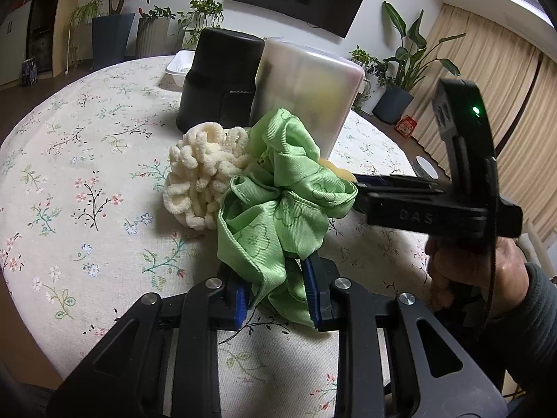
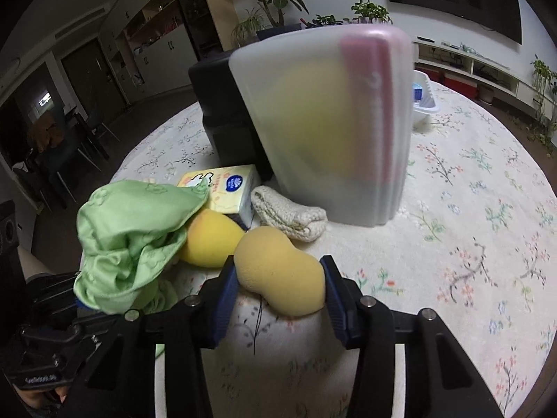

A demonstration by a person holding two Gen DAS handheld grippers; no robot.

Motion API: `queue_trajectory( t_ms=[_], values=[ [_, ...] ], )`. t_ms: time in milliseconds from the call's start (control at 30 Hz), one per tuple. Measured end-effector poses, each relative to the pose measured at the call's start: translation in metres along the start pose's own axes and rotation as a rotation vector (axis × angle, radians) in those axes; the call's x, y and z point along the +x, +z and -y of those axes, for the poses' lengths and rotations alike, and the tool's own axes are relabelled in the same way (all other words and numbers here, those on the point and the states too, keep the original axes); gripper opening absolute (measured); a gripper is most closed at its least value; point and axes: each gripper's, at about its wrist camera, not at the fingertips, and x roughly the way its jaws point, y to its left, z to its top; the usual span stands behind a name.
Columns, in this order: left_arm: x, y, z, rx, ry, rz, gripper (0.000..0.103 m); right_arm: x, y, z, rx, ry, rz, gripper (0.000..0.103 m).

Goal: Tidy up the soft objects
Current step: 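Grasp the green scrunchie with the left gripper while the right grasps the beige makeup sponge, then lift both held items and carry them over the white tray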

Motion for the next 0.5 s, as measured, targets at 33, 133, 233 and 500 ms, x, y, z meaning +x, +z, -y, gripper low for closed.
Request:
queue_trajectory(
  t_ms=[33, 133, 233, 500],
  values=[
    [0.0, 0.0, 0.0, 0.001, -0.001, 0.002, 0.023, -0.003, -0.002, 0.0, 0.002, -0.003, 0.002, 0.049],
    [-0.001, 0.0, 0.002, 0.008, -0.005, 0.004, 0.022, -0.01, -0.011, 0.001, 0.019, -0.005, 0.009, 0.048],
    [-0.004, -0.001, 0.006, 0.021, -0.007, 0.01, 0.02, -0.021, -0.017, -0.001, 0.03, -0.003, 0.027, 0.048],
    [-0.021, 0.002, 0.018, 0.051, -0.025, 0.036, 0.018, -0.052, -0.034, 0.003, 0.049, -0.032, 0.047, 0.048]
  ],
)
